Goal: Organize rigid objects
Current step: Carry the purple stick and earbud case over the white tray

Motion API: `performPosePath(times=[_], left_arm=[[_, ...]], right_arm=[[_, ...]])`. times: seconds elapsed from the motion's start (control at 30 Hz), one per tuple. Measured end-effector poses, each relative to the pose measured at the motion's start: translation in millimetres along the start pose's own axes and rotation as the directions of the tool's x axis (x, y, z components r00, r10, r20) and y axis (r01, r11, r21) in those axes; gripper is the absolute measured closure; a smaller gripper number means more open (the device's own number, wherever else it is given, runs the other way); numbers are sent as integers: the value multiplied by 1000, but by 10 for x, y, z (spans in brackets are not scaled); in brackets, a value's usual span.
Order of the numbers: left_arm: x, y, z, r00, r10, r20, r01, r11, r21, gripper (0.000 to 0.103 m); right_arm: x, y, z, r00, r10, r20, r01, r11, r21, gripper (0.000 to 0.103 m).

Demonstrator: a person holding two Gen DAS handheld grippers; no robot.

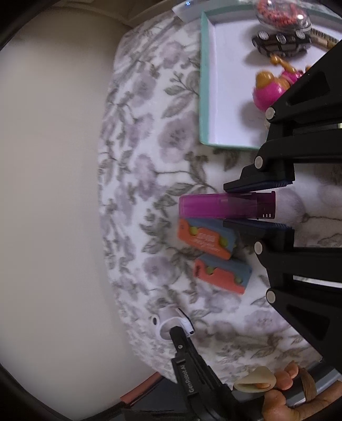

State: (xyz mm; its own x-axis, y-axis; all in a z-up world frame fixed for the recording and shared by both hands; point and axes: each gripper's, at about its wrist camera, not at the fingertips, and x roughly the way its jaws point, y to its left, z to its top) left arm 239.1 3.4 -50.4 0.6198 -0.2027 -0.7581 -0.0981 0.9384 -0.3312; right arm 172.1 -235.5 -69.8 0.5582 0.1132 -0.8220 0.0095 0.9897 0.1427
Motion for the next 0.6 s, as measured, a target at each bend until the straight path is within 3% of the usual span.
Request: performPosePath(times=[0.27, 0.6], left_arm=[[-403, -164, 128, 999, -9, 45, 9, 1000, 3, 91], [-918, -521, 68, 995, -75, 61, 73, 997, 22, 91]], right_arm=[[-520, -108, 154, 995, -2, 104, 0, 1000, 22, 82], [-946, -341, 124, 993, -9, 115, -3, 995, 98, 82]])
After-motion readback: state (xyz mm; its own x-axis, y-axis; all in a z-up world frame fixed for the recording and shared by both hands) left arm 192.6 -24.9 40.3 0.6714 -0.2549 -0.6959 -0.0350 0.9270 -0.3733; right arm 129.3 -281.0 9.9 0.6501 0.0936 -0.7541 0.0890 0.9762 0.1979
